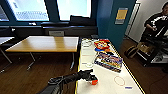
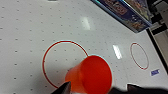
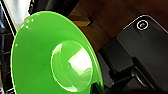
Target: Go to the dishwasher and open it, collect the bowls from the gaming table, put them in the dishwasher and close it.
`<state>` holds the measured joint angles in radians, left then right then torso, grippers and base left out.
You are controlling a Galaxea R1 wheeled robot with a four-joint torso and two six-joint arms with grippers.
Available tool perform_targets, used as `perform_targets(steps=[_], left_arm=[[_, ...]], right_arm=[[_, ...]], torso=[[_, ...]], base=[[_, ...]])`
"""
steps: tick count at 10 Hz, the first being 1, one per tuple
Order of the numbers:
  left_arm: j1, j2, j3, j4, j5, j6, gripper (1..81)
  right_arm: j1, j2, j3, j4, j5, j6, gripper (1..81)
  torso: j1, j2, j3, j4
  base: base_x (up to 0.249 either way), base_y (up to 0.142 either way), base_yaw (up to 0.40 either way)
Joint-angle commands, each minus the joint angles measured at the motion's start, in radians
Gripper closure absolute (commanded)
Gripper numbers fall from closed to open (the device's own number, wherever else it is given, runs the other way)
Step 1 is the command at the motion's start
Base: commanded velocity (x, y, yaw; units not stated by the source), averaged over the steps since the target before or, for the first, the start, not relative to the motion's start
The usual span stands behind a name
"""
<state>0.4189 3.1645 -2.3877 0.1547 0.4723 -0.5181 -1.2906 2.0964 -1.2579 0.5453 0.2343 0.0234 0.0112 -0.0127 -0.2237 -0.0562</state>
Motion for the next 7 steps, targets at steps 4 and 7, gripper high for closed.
perform_targets(steps=[4, 7], left_arm=[[-0.2, 0.064, 0.045, 0.006, 0.016, 0.015, 1.0], [-0.206, 0.064, -0.015, 0.006, 0.003, 0.013, 1.0]], right_arm=[[0.056, -0.042, 0.031, -0.024, -0.078, 0.001, 81.1], [0.056, -0.04, 0.023, -0.022, -0.079, 0.001, 81.1]], torso=[[0.0, 0.0, 0.0, 0.0], [0.0, 0.0, 0.0, 0.0]], base=[[0.0, 0.0, 0.0], [0.0, 0.0, 0.0]])
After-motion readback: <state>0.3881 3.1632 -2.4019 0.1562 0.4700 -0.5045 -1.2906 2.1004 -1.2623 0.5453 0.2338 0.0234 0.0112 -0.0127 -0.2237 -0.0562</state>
